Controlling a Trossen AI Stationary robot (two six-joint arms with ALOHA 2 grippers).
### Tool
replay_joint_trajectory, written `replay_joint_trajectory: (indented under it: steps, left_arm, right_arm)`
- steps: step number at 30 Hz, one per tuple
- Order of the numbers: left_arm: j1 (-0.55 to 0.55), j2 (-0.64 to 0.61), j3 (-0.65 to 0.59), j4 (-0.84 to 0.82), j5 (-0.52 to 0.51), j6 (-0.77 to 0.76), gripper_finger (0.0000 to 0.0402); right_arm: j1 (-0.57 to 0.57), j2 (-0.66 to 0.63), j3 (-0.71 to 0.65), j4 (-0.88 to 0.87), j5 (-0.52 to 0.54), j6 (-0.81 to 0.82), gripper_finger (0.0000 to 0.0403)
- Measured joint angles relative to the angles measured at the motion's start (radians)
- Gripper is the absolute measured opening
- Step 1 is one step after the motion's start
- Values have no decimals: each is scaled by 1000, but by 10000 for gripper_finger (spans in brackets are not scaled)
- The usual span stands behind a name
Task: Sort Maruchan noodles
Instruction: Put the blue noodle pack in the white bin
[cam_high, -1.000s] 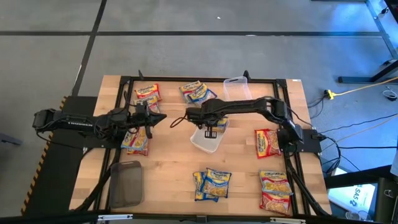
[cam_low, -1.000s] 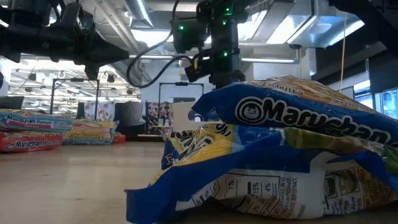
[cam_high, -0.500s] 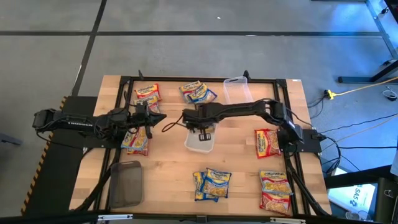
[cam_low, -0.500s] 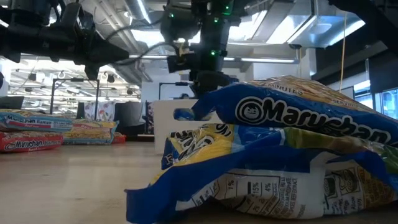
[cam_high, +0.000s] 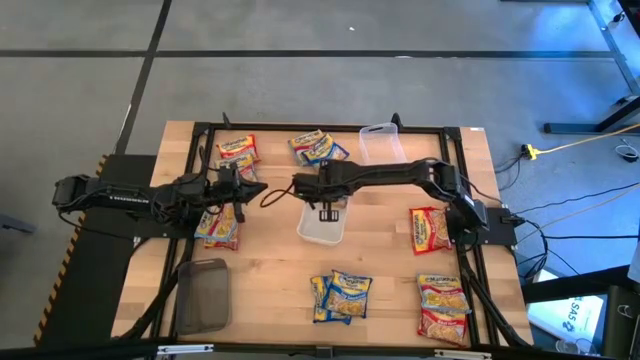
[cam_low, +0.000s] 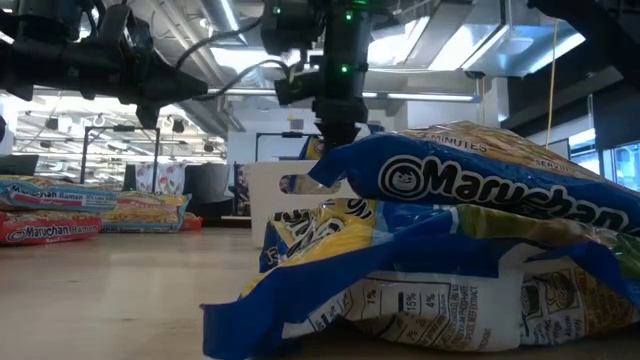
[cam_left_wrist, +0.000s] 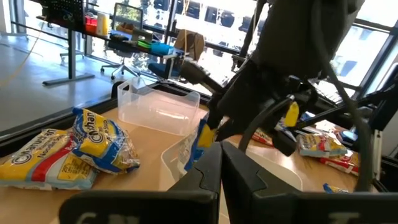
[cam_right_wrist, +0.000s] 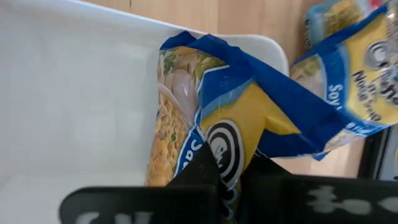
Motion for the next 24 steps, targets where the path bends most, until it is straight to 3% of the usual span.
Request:
replay_joint_trajectory:
  steps: [14,24]
  left_arm:
    - [0,0,0,0,15,-6,4]
    - [0,0,0,0,15,-6,4]
  right_arm:
    - [-18,0,-70,53,70,16,14]
    - [-17,7,-71,81,81,13,121]
